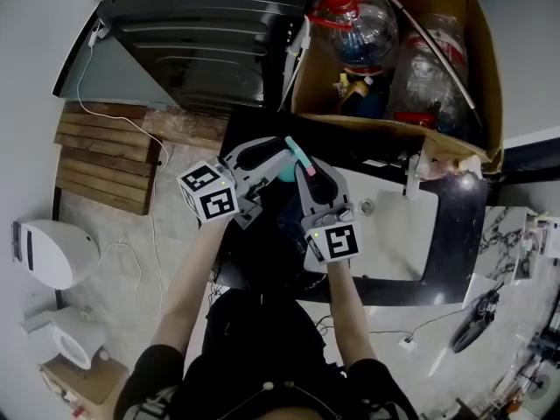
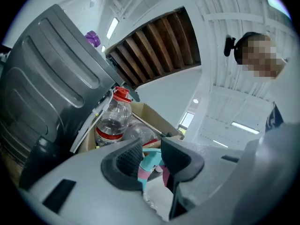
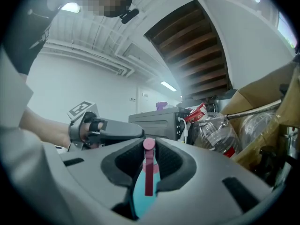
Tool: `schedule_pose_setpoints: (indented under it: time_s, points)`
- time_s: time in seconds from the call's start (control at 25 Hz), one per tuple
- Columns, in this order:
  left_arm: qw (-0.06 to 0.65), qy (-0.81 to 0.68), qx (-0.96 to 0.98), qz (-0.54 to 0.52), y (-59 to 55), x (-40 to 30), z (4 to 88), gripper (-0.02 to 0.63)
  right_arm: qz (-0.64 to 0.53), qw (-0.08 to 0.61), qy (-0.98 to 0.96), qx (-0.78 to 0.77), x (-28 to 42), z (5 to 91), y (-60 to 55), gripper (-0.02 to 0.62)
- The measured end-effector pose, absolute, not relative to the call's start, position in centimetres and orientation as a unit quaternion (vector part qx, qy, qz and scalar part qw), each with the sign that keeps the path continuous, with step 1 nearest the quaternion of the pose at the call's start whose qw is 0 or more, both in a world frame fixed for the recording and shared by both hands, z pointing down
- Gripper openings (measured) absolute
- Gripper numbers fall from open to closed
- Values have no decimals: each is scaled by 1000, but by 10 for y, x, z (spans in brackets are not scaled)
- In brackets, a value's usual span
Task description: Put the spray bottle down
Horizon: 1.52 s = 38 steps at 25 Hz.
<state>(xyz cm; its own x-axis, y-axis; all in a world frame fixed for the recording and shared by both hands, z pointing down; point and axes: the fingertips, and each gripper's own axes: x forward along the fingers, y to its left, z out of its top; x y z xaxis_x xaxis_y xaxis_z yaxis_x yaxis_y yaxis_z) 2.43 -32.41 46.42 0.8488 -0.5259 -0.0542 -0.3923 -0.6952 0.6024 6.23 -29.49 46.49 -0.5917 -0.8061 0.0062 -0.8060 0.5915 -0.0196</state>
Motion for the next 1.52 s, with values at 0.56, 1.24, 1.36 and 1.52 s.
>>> schedule_pose_setpoints:
  time_s: [0.56, 1.24, 1.36, 1.52]
  points:
    - [355, -190, 908, -119, -341, 42, 471, 112, -73, 16, 909, -411, 47, 465, -274, 141]
    - [364, -183, 904, -133, -334, 29, 461, 86, -72, 5, 909, -411, 50, 460, -253, 144]
    - [383, -156, 901, -132, -328, 37, 463, 40, -70, 3, 911, -407, 47, 459, -249, 144]
    - [379, -139, 908, -115, -322, 48, 464, 35, -67, 4, 915, -398, 41, 458, -244, 144]
